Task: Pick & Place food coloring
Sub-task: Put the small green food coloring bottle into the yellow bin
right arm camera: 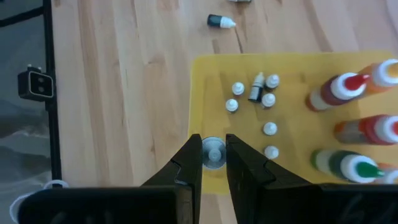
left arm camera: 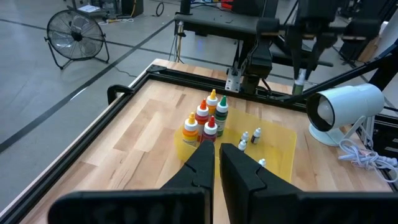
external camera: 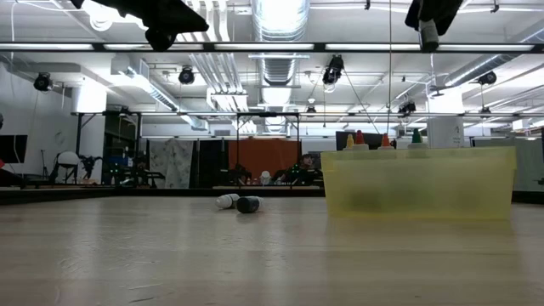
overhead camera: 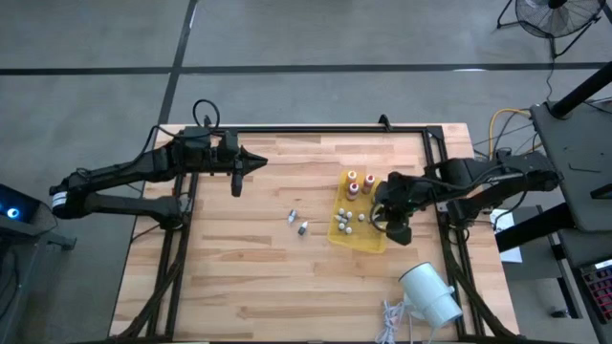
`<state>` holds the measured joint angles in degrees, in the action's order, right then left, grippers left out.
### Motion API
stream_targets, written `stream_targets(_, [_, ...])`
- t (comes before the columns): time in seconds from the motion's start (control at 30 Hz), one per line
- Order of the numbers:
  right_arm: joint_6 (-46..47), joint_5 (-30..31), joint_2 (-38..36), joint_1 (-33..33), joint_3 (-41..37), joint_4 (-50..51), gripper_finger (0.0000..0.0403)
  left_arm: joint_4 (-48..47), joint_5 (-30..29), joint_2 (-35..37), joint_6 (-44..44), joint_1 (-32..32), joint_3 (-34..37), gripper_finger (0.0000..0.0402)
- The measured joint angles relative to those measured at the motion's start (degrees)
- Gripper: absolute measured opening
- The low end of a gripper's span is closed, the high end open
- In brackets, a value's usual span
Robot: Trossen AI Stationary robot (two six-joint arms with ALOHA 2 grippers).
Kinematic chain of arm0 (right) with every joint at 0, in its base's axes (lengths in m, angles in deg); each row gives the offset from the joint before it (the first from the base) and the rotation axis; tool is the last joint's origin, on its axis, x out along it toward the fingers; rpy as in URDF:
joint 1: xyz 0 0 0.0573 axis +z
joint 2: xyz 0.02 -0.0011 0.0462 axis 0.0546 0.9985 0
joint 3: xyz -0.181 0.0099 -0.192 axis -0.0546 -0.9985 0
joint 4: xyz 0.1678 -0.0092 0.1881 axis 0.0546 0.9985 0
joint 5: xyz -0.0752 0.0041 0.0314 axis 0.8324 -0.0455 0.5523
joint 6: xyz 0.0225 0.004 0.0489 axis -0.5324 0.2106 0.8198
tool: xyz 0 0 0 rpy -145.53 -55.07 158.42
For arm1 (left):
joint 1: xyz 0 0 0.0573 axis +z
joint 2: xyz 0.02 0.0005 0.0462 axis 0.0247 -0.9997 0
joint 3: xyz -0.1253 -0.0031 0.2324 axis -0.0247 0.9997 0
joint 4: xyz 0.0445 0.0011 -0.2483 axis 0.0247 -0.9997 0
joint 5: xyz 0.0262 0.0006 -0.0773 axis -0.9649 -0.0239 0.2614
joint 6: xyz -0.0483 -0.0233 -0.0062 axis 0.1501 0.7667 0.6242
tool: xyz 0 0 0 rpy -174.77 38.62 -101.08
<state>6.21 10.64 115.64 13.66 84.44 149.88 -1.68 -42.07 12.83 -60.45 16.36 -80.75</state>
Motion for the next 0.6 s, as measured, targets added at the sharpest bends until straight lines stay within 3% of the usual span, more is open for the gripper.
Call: stream_targets(0.6, [4.48, 0.1, 0.04, 1.26, -14.31, -11.85, 0.0045, -0.04, 0.0, 0.0, 0.0, -0.02, 0.0, 0.0])
